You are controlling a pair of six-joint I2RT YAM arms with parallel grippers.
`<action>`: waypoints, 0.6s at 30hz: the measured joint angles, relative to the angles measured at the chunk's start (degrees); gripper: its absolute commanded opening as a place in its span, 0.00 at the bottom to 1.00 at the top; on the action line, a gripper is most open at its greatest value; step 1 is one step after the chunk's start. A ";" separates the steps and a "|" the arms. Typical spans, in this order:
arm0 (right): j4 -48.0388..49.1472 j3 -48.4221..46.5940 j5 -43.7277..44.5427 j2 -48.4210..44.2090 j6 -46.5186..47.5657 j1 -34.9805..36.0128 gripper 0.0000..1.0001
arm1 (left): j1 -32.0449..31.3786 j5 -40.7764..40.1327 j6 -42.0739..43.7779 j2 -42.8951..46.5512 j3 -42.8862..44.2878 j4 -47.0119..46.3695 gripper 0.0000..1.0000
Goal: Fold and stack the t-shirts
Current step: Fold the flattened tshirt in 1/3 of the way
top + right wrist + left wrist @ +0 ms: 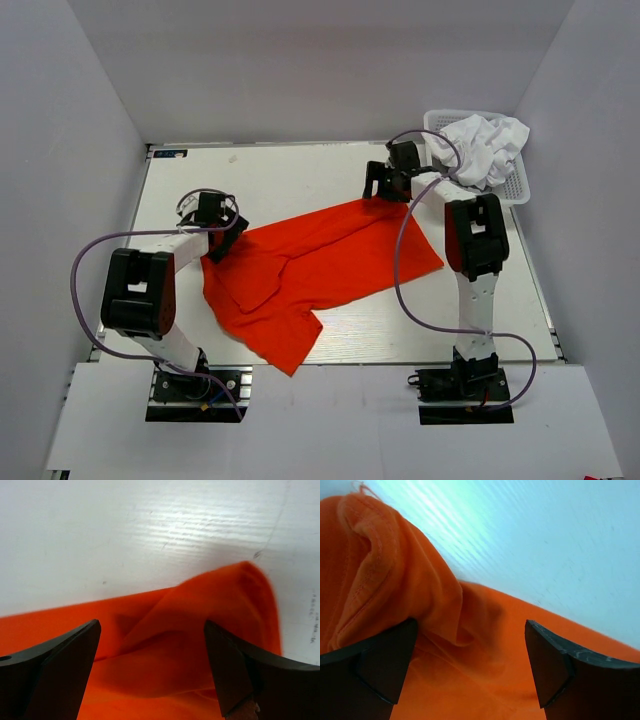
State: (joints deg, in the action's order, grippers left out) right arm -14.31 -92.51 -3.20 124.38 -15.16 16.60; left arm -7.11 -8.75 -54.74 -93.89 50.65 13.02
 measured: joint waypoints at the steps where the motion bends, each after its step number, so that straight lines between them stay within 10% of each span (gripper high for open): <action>1: 0.35 -0.50 1.05 0.33 -1.03 -0.02 0.89 | 0.07 -1.22 -1.01 0.15 0.02 0.92 1.00; 18: 1.14 -7.52 8.76 5.75 -13.25 -0.46 0.89 | 1.44 -9.38 -12.28 7.41 -5.25 13.22 1.00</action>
State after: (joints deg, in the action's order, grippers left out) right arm -13.17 -100.03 5.56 130.13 -28.40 16.14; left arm -5.67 -18.13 -67.02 -86.48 45.41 26.24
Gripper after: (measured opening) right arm 0.893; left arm 0.995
